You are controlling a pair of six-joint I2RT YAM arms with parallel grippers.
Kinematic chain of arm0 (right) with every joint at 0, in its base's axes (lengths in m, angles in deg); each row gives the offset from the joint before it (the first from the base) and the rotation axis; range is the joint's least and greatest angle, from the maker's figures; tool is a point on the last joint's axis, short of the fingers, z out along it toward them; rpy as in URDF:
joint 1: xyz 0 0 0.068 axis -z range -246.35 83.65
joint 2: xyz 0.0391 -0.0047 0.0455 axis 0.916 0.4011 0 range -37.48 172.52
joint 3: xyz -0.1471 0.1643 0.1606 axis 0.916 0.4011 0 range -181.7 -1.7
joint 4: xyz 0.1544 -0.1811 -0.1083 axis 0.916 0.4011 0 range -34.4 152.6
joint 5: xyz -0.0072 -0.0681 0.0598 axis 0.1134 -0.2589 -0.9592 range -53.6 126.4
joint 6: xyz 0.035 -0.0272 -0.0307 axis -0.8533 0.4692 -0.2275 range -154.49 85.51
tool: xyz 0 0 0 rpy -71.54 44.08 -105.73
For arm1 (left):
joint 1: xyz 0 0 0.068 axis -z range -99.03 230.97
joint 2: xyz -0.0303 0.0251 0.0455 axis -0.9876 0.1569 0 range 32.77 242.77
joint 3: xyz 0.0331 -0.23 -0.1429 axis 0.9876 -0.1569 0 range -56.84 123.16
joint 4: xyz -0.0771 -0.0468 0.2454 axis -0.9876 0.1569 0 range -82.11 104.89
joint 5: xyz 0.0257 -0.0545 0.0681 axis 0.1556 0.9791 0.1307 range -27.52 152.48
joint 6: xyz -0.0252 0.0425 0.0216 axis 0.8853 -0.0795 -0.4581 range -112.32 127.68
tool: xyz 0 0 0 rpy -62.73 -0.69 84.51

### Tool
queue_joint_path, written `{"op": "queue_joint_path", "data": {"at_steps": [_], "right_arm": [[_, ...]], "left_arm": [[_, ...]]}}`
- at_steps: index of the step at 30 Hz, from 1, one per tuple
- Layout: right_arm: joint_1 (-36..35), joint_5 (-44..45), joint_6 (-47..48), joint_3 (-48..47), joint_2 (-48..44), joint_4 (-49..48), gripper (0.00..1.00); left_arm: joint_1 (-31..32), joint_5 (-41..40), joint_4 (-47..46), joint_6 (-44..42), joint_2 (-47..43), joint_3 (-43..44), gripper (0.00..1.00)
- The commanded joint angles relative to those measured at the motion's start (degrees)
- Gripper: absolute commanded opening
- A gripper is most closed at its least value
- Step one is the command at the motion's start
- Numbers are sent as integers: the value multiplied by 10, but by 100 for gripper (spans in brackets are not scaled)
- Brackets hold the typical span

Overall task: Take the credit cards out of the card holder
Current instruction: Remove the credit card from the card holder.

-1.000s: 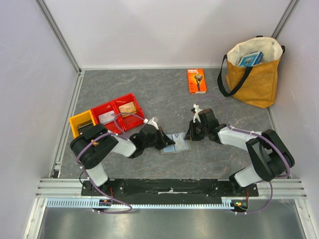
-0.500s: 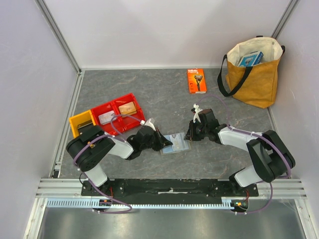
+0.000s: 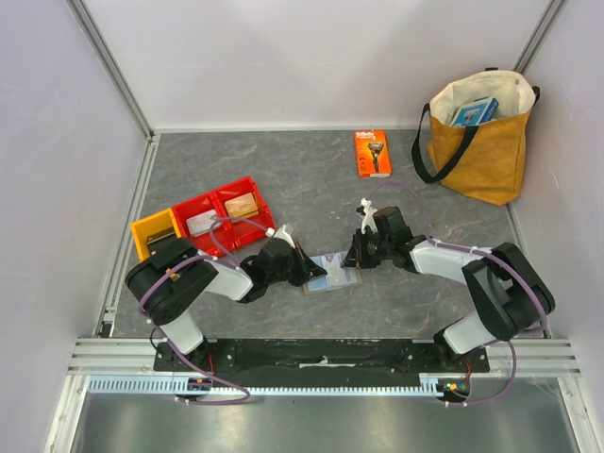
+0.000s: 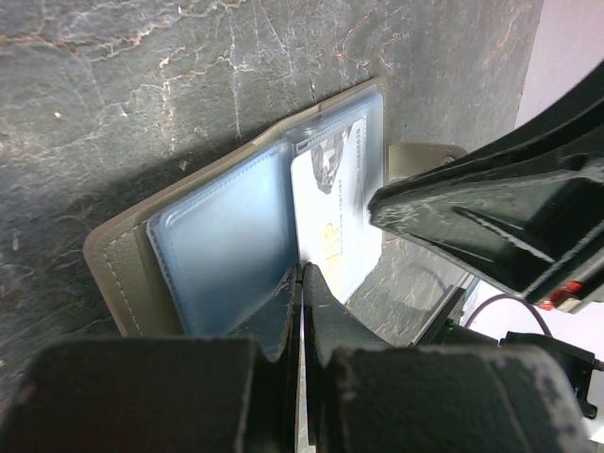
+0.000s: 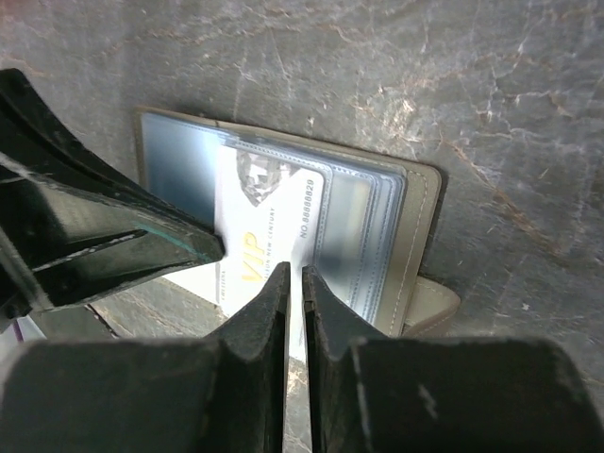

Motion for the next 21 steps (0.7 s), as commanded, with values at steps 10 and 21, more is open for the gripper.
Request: {"op": "queue_joint_path", "data": {"at_steps": [10, 21], "right_arm": [[-2, 48, -20, 11, 55, 10, 5], [-2, 133, 1, 4, 86, 87, 0]], "left_arm": [[-1, -11, 24, 7, -4, 7, 2], [-12, -24, 43, 15, -23, -20, 2]]}}
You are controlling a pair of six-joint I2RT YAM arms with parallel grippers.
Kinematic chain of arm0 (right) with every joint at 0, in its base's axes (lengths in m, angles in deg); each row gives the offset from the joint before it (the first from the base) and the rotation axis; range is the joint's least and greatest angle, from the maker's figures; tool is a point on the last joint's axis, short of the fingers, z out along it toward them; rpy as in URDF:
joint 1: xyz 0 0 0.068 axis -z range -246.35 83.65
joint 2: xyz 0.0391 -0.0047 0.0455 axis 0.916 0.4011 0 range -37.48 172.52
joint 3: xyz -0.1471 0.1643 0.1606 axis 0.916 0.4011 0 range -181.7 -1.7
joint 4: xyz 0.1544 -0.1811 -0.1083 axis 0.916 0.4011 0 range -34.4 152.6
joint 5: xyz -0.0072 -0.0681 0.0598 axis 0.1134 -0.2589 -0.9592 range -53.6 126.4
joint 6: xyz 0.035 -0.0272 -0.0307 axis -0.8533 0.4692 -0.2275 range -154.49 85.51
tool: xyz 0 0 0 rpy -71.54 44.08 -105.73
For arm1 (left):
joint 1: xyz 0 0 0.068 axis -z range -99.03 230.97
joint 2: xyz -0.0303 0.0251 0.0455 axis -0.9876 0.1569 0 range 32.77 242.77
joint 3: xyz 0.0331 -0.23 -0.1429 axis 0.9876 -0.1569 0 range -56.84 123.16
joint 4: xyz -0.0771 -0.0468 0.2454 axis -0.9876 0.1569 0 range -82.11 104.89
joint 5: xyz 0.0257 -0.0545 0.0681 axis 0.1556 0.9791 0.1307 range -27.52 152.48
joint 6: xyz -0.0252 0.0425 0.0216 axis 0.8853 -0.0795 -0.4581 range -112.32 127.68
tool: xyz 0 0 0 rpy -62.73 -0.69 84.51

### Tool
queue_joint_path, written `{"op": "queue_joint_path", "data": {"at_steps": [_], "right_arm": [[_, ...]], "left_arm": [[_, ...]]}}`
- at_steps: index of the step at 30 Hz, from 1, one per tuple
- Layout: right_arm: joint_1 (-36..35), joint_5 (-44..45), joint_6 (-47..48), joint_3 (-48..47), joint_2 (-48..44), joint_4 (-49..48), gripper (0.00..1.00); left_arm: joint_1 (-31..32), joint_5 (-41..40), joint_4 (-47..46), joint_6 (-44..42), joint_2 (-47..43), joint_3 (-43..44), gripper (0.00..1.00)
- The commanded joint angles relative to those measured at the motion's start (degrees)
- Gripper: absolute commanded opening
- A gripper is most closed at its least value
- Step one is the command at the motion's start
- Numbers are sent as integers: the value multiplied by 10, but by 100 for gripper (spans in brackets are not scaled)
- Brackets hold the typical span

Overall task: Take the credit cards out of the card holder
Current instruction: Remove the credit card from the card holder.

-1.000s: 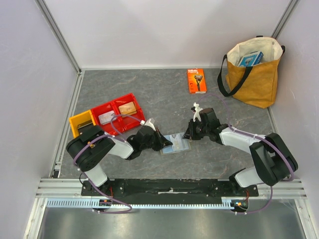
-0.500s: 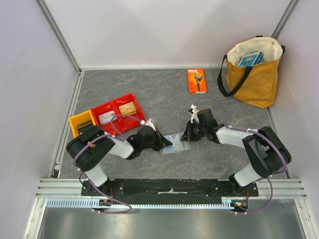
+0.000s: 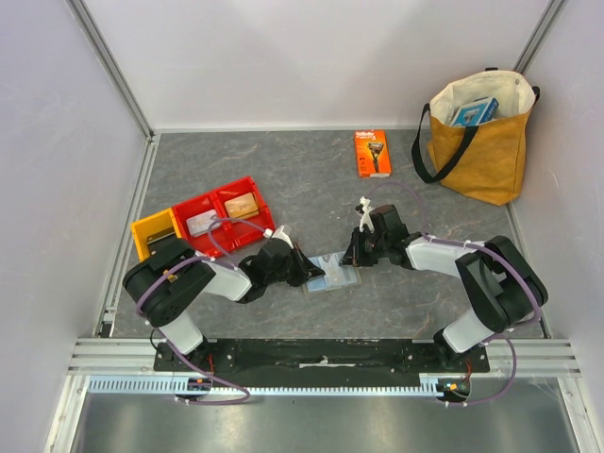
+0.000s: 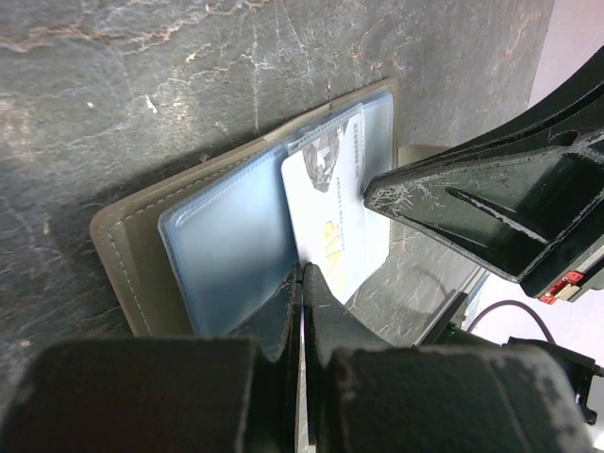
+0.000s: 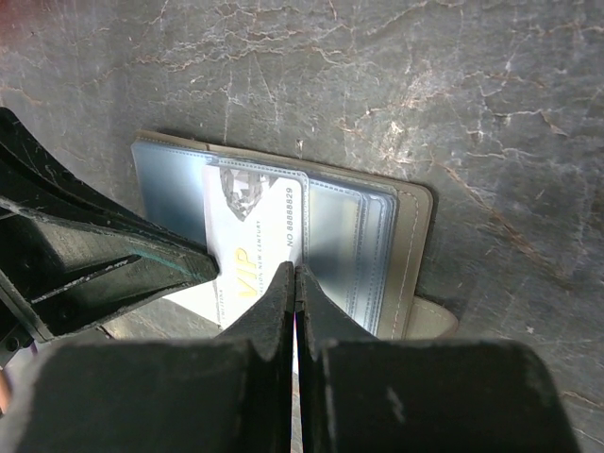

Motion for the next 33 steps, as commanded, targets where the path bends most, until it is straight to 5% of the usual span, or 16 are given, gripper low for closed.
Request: {"op": "queue_joint_path", "data": {"at_steps": [1, 16, 25, 33], "right_arm": [[-2, 120, 27, 20, 42, 89, 0], [-1, 137, 17, 10, -5, 93, 0], [-1, 60, 13, 17, -70, 41, 2], [-1, 53, 23, 0, -83, 38, 12]], "left_arm": [[-10, -19, 26, 10, -16, -22, 2], [-14, -18, 59, -14, -29, -20, 2], [-12, -12, 60, -18, -49, -15, 2], [-13, -3, 30, -11, -77, -9, 20]]}}
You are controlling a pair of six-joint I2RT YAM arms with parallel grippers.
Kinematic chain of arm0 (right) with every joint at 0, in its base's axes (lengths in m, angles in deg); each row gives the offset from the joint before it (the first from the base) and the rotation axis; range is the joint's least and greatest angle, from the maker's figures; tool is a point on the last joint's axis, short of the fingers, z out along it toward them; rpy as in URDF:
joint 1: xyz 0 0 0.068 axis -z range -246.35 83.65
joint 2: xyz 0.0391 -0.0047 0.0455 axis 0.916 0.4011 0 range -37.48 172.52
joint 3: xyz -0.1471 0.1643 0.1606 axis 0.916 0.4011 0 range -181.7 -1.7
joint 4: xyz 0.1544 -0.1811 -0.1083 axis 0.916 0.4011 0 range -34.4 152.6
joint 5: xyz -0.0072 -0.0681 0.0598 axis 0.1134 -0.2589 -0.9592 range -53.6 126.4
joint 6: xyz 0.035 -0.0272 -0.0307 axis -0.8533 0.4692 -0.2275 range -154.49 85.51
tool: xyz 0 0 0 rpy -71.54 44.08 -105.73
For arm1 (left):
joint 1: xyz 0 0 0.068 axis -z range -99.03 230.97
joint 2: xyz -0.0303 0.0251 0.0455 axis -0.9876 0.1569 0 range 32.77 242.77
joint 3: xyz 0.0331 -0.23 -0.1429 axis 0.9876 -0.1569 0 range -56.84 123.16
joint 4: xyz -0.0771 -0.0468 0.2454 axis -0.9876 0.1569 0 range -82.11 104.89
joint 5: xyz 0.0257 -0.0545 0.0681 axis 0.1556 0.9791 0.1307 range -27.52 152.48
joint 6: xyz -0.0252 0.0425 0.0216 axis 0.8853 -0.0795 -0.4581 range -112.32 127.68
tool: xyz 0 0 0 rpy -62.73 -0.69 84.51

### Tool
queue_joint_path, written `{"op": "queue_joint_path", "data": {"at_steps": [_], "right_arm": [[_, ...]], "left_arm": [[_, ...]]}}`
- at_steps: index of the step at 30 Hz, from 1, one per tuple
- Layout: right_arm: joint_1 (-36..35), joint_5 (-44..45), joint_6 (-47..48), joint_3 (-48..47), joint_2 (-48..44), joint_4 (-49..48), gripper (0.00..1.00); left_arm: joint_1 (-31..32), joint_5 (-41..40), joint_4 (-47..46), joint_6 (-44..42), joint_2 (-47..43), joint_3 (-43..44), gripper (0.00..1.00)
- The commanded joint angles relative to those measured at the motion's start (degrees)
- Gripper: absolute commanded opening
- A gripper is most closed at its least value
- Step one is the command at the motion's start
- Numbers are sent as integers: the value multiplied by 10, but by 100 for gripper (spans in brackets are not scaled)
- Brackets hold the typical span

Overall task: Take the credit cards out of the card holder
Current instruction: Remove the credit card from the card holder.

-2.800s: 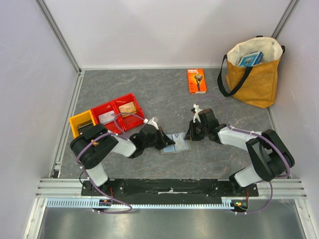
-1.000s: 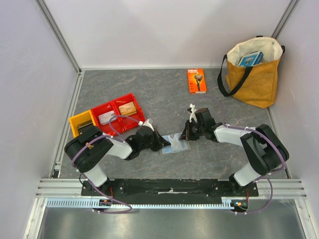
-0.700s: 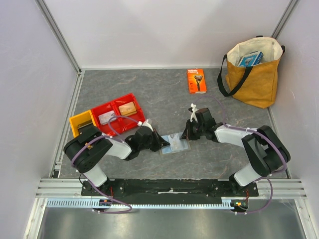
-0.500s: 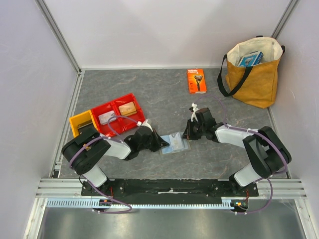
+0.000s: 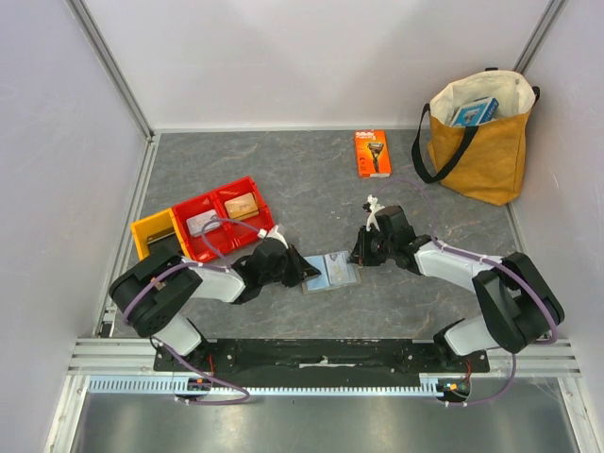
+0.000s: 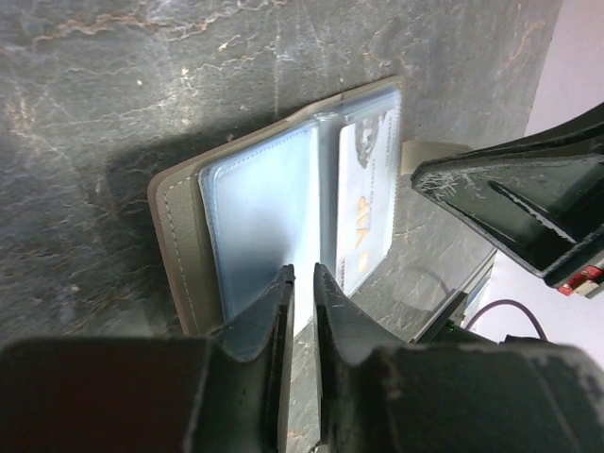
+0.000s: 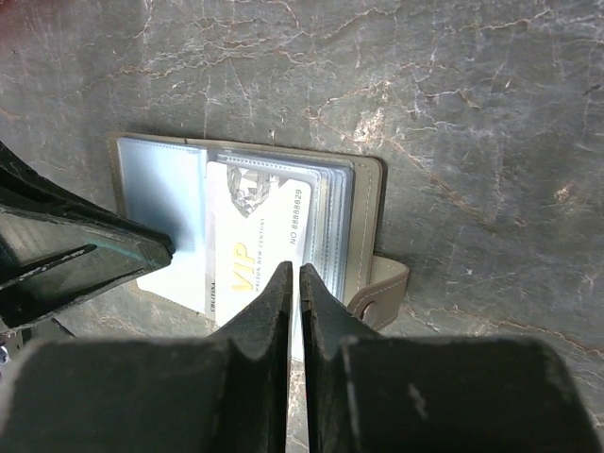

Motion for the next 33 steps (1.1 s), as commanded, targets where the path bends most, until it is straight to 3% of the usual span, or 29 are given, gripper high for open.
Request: {"op": "queue_joint_path", "data": {"at_steps": [1, 12, 20, 33], "right_arm": [[2, -9, 15, -12, -6, -4, 12], [2, -19, 14, -1, 37, -39, 6], [2, -8, 12, 14, 46, -41, 4], [2, -11, 17, 19, 54, -39, 2]], "left_arm": [[-3, 1, -19, -16, -31, 9, 21], [-3, 19, 7, -34, -40, 60, 29], [-3, 36, 25, -48, 7, 97, 34], [-3, 8, 13, -34, 40, 65, 42]]}}
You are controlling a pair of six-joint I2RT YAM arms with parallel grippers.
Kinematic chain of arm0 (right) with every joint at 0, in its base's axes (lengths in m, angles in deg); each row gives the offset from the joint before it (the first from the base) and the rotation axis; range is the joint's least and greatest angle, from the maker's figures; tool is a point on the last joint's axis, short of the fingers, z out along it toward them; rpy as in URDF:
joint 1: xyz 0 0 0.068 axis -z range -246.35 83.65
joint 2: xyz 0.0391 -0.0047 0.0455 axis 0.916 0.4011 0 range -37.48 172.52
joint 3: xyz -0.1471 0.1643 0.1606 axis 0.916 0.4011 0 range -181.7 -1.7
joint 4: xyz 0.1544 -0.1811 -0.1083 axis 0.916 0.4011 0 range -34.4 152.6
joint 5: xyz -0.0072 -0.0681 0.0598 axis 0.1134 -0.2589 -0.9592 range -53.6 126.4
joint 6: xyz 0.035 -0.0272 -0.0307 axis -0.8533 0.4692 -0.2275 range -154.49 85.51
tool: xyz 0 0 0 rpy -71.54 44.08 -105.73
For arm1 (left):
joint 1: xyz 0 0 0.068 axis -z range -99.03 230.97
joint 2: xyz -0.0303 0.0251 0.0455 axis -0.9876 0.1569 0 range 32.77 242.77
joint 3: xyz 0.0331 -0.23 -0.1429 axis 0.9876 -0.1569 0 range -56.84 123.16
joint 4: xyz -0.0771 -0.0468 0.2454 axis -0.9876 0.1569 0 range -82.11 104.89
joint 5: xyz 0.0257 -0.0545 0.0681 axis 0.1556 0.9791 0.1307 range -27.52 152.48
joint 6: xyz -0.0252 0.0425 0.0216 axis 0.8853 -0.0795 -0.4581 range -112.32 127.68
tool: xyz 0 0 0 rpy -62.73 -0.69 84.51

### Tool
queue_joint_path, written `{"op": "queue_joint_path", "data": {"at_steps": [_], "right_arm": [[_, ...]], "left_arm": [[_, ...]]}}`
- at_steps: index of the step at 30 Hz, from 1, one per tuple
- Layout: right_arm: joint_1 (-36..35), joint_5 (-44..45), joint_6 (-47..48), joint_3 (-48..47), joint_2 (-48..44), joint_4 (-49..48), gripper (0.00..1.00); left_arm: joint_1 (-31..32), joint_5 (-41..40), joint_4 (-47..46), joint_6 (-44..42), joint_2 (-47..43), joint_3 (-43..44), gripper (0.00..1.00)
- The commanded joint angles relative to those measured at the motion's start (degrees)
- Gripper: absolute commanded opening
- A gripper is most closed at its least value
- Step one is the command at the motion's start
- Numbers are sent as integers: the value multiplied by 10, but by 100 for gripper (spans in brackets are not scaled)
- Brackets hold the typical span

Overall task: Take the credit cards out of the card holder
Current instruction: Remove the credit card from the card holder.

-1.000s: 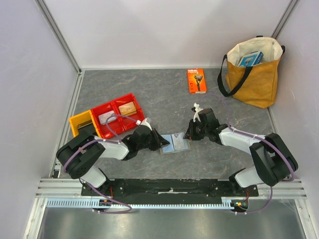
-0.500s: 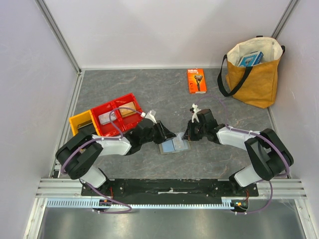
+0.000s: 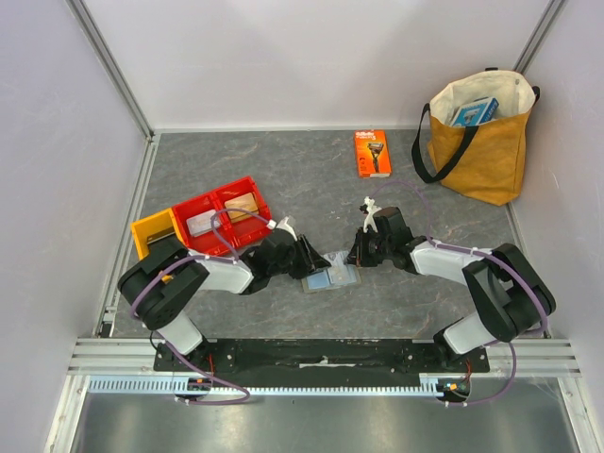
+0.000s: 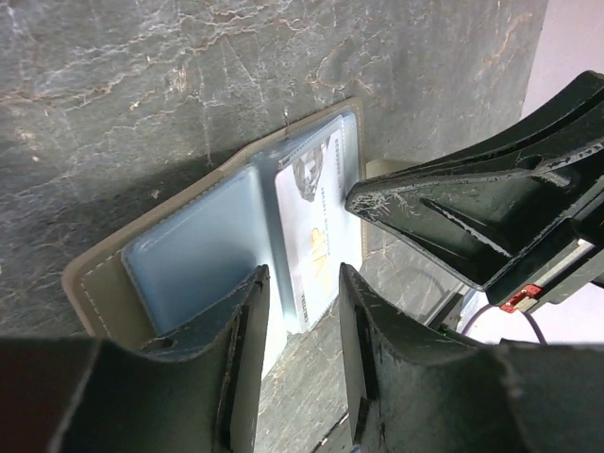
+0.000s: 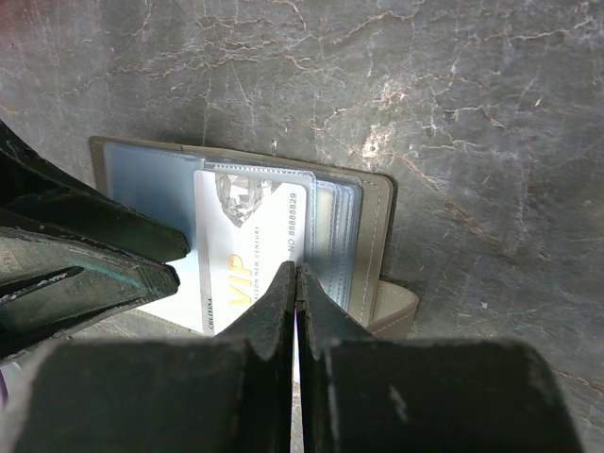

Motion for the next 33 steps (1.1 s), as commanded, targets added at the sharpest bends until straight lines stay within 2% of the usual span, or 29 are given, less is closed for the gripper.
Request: {"op": "queue_joint_path", "data": {"at_steps": [1, 9, 13, 18, 24, 26, 30, 33], "right_arm": [[2, 3, 10, 11, 17, 9, 2], [2, 1, 10, 16, 15, 9, 2], [2, 2, 9, 17, 18, 10, 2], [2, 2, 9, 18, 18, 11, 1], [2, 2, 9, 18, 20, 12, 1], [2, 2, 10, 17, 20, 13, 1], [3, 9, 12, 17, 23, 19, 1], [3, 14, 11, 14, 33, 26, 0]], "left_arm": [[-3, -5, -20, -8, 13, -4, 42], [-3, 17, -57, -4, 44, -2, 41], [-3, 19, -70, 0, 45, -10, 36], [-3, 20, -82, 5, 46, -16, 25], [-1, 28, -102, 9, 56, -19, 23], [-3, 28, -109, 11, 57, -23, 19], [-3, 22, -109, 12, 51, -30, 2], [-3, 12, -101, 14, 40, -41, 2]]}}
